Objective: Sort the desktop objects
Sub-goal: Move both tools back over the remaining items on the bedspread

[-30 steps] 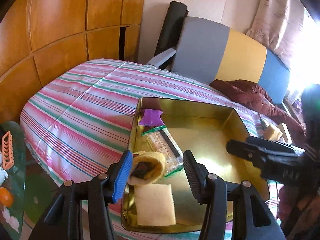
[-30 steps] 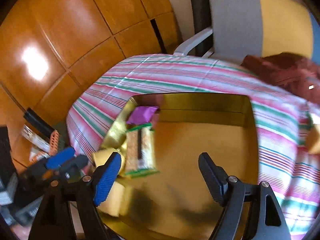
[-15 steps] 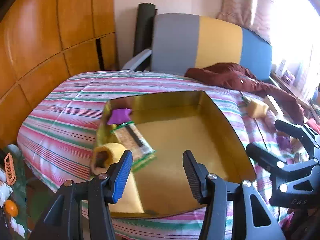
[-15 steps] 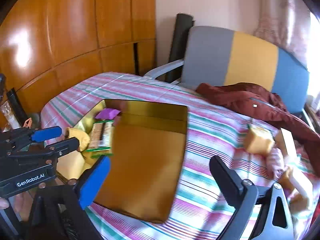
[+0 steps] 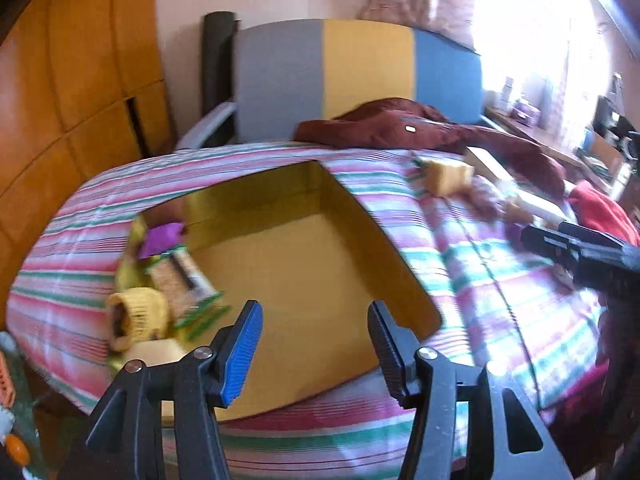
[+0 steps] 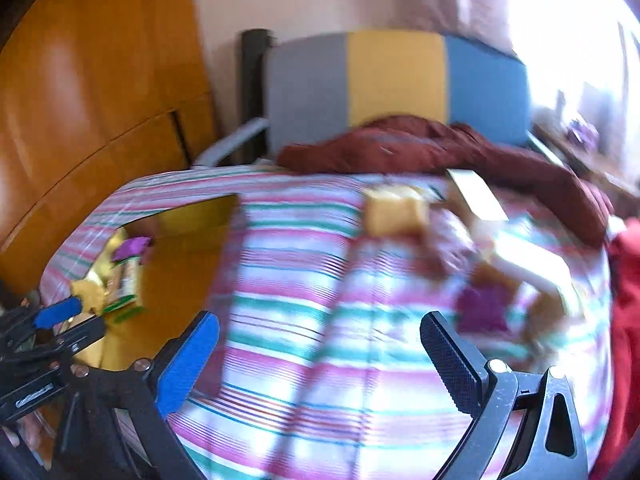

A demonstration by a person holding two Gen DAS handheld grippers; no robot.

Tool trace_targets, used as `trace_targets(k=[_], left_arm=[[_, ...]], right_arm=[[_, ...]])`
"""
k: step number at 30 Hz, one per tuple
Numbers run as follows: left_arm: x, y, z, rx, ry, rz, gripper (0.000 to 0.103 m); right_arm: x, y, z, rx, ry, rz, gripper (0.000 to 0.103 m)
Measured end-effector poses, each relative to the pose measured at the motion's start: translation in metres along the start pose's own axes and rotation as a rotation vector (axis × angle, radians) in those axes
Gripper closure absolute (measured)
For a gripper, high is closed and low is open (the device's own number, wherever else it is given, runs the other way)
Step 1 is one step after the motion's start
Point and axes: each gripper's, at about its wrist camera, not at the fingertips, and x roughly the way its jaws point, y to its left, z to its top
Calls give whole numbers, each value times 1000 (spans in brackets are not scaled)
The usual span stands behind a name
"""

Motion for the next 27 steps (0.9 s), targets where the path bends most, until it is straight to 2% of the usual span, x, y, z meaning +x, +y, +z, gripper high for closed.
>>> trace_targets(k=[4,7,14,19,22,27], left_arm=[[9,-22,-3,55,41,-81,42],[13,-36,-5,85,59,-113,39],[19,-62,0,155,93,-185,32],[21,-81,11,168,107,-236,28],[26,-97,13,212,141,-264,28],[35,-114,16,222,174,-301,29]], right_arm=[[-11,-54,-9,126,55,-91,1],[-27,-95,-16,227,54,-172,1],[-57,-181,-27,516,50,-229,1],[-58,-206,-22,595,34,-233,1],[-53,-211,-21,612,8,-225,1],[-47,-225,-27,679,-54,-196,1]])
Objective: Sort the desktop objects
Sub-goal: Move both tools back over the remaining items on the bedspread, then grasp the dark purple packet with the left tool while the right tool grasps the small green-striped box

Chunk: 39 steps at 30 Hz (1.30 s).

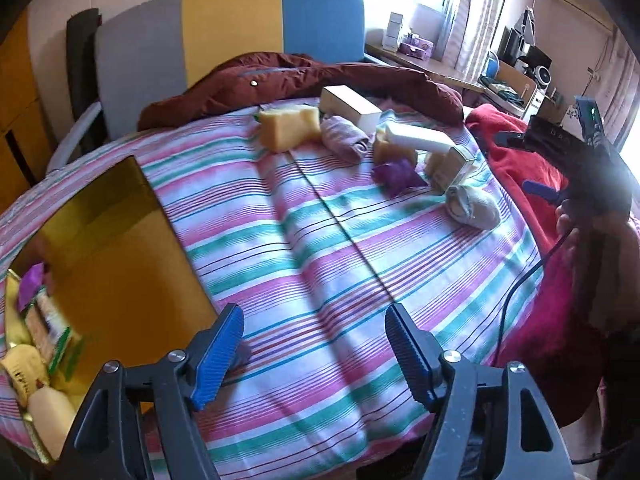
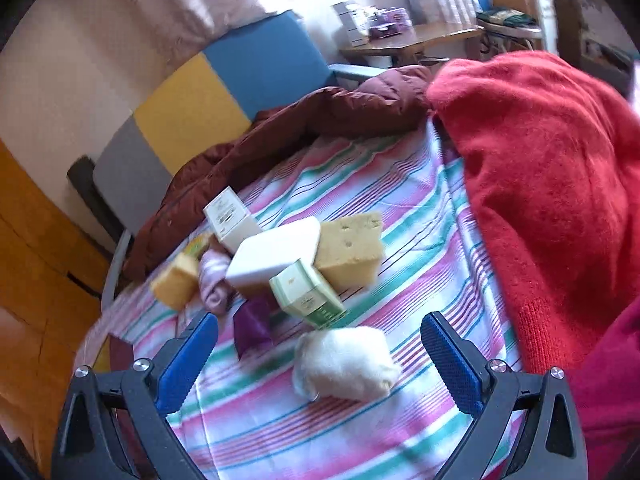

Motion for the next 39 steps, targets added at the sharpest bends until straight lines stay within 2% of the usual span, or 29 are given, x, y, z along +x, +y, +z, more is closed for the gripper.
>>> trace_targets(k=[4,7,12,15,20,25,30,32,37,39], left_arm=[[14,-2,17,-50,27,-38,29],[24,-7,29,-75,38,-62,29],[49,-25,52,-74,49,-82,30],[68,-33,66,-96,73,-115,34],[96,-51,92,-106,77,-127,37],[128,-63,116,-143,107,-170,37],[159,-70,130,-169,154,-150,37],[166,-71,133,-177,152,-163,37],[189,-78,139,-155,177,-133,40],[191,-81,142,-125,148,-114,42]], right_arm=[[2,-19,3,112,-24,66,1],[2,-21,4,136,-29,96,1],[2,-12,4,98,-32,127,1],[1,-7,3,68,-37,138,1],[4,-5,2,62,-17,173,1],[5,-4,2,64,-6,187,1],[6,-2,2,58,-4,196,1],[7,-2,3,63,-4,194,1],[9,-3,3,74,6,203,1],[8,-4,2,71,5,199,1]])
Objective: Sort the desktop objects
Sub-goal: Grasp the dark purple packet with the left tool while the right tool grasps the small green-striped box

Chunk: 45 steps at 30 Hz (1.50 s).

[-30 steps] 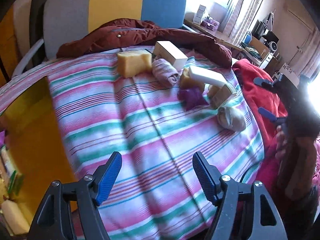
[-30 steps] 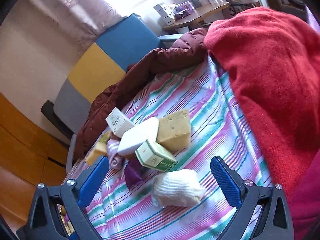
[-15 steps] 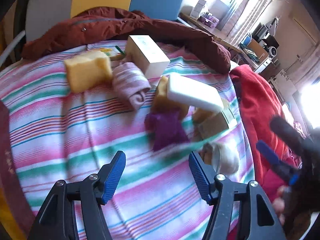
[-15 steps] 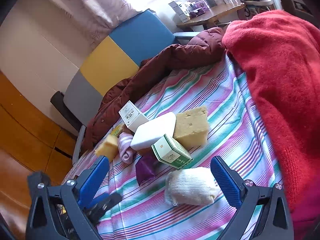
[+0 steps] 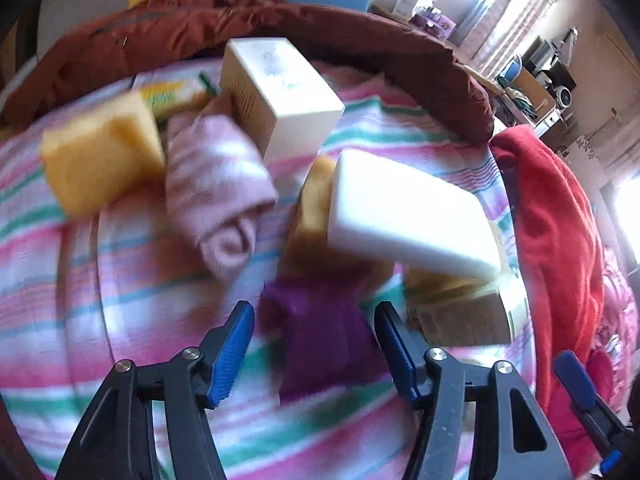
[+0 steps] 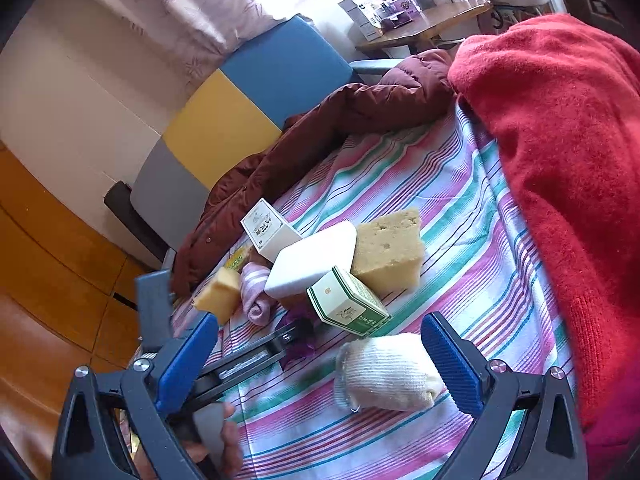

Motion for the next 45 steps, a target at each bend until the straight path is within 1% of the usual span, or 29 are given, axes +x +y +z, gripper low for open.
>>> trace_targets(k=[3,6,7,8,12,16,20,22,26,27,29,30,33,34,35,36,37,42,44,45], left_arm=[[5,-1,1,29,-20,11,43],[7,-6,-4,86,-44,41,43],[7,-7,-4,99,-48,56,46],[7,-10,-6,121,-54,90,50],[3,-11,-10,159,-67,119,52],[-2,-6,-17,160,-71,126,53],[-14,3,-32,148,-72,128,53],[-21,8,-40,139,-74,127,53],[-32,15,-57,131,-72,122,53],[-33,16,-60,127,-72,120,54],[-39,20,-68,120,-74,117,54],[-42,22,-73,117,-75,113,54],[-49,26,-83,114,-79,111,53],[-50,27,-85,112,-80,108,53],[-53,29,-87,106,-82,101,53],[-55,30,-89,101,-87,95,53],[-59,32,-91,95,-92,100,53],[-83,43,-101,59,-140,96,53],[-99,48,-107,55,-173,99,53],[-108,51,-108,51,-192,98,53]], right_arm=[[0,0,0,-4,3,-3,1],[3,1,-1,-14,15,-12,1],[3,1,-1,-19,16,-16,1],[4,2,-2,-24,18,-21,2],[7,4,-3,-46,29,-47,3],[13,5,-5,-68,56,-80,7],[19,10,-6,-112,75,-114,9],[23,15,-6,-154,82,-137,9],[38,24,-1,-258,100,-212,11],[42,26,0,-284,103,-229,13],[53,31,2,-352,114,-260,26],[56,33,2,-370,116,-268,28],[69,35,2,-440,127,-335,36],[71,34,2,-447,137,-331,46],[72,34,2,-448,145,-322,59],[73,34,1,-454,150,-323,66],[74,34,0,-460,158,-325,69],[70,44,-5,-490,152,-273,70],[66,47,-6,-485,148,-228,70],[62,51,-7,-486,140,-188,70]])
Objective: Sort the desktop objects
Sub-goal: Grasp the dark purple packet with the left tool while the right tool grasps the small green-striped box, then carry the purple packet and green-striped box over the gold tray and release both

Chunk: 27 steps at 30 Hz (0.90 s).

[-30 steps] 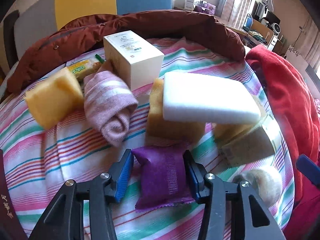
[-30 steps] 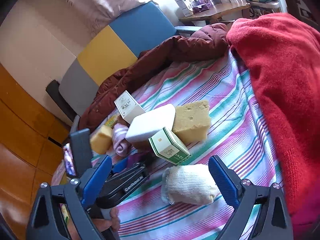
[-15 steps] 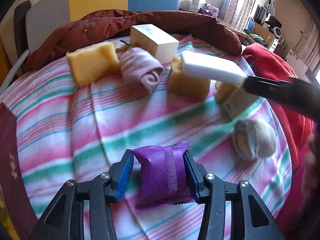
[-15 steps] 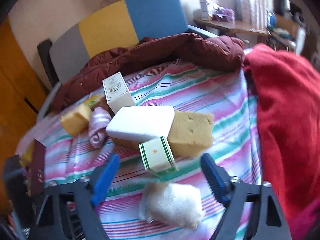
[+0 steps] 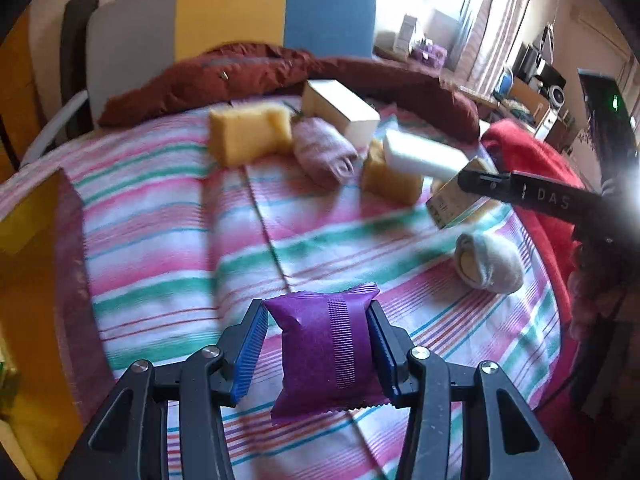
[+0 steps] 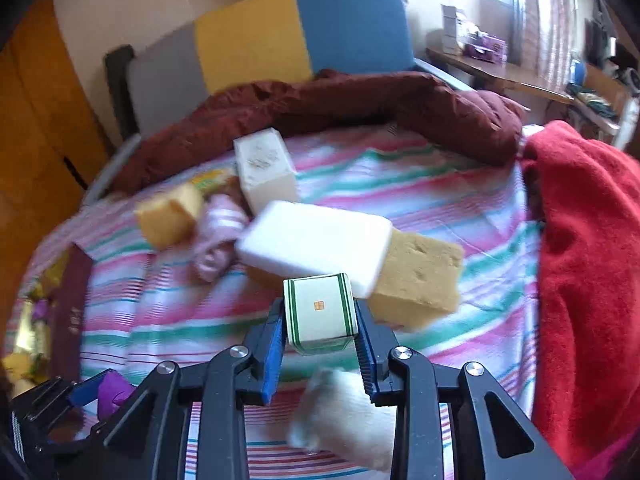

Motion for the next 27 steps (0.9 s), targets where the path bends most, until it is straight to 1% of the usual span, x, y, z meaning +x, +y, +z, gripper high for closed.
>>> trace_targets(k=[2,5,9,12,15,19,20,22,24,27], left_arm=[[-12,4,2,-13,-27,3,53],[-33,11,2,-15,-72,24,53],[-57,26,-1,-29,-107,52,53],[-73,43,-5,-62,-121,81,53],[-88,63,-9,-109,-150,115,53],[-114,92,-15,-171,-198,161,53],[-121,103,-18,-191,-212,180,53],[-131,124,-24,-230,-225,213,53],[-138,142,-29,-269,-234,243,53],[-150,180,-39,-349,-241,276,53]], right_arm=[[-6,6,0,-6,-24,54,70],[-12,17,-3,-23,-31,135,70],[-17,29,-6,-26,-24,205,70],[-24,45,-11,-47,-20,244,70],[-31,70,-13,-88,-18,270,70],[-39,114,-7,-162,-14,342,70],[-40,121,-7,-171,-14,357,70],[-41,146,-4,-204,-7,404,70],[-40,172,-3,-239,1,439,70],[-37,206,-2,-273,17,492,70]])
